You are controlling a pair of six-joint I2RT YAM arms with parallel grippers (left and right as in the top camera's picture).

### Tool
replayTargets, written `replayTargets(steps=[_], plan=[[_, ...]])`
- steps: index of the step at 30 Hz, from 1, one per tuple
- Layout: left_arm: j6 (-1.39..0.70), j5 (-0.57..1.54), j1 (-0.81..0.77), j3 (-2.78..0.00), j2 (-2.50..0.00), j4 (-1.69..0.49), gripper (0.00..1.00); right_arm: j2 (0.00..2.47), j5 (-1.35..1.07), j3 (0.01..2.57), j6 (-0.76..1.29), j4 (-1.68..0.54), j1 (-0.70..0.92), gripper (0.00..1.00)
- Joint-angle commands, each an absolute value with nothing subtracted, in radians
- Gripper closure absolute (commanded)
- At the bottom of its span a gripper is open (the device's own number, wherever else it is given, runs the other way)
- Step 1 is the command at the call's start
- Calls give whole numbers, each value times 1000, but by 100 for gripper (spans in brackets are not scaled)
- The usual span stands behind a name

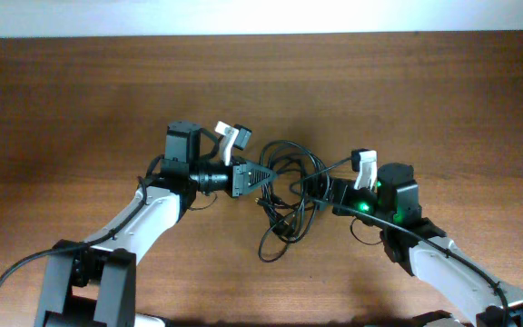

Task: Untangle cables

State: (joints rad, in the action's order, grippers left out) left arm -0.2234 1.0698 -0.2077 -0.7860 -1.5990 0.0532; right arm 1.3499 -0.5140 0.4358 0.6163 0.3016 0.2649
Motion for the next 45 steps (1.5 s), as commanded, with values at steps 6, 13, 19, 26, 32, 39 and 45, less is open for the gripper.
replayTargets(steps=[6,13,19,26,32,39,45], plan=[[-183,1111,-197,-786,-1602,55,100,1355,-72,443,641,30,250,1],[-146,1111,-148,-786,-1602,20,100,1355,-66,443,640,-23,174,1],[-23,1111,-108,-786,-1602,-20,100,1355,-66,443,640,-31,86,1],[111,1103,-70,-786,-1602,-47,100,1355,-71,443,640,-106,-43,1],[111,1103,-69,-786,-1602,-51,100,1355,-171,443,629,-95,-46,1],[103,1011,-69,-786,-1602,-58,100,1272,-486,443,453,-37,-46,8],[95,1050,-69,-786,-1602,-57,100,1136,-728,443,352,-80,-46,8]])
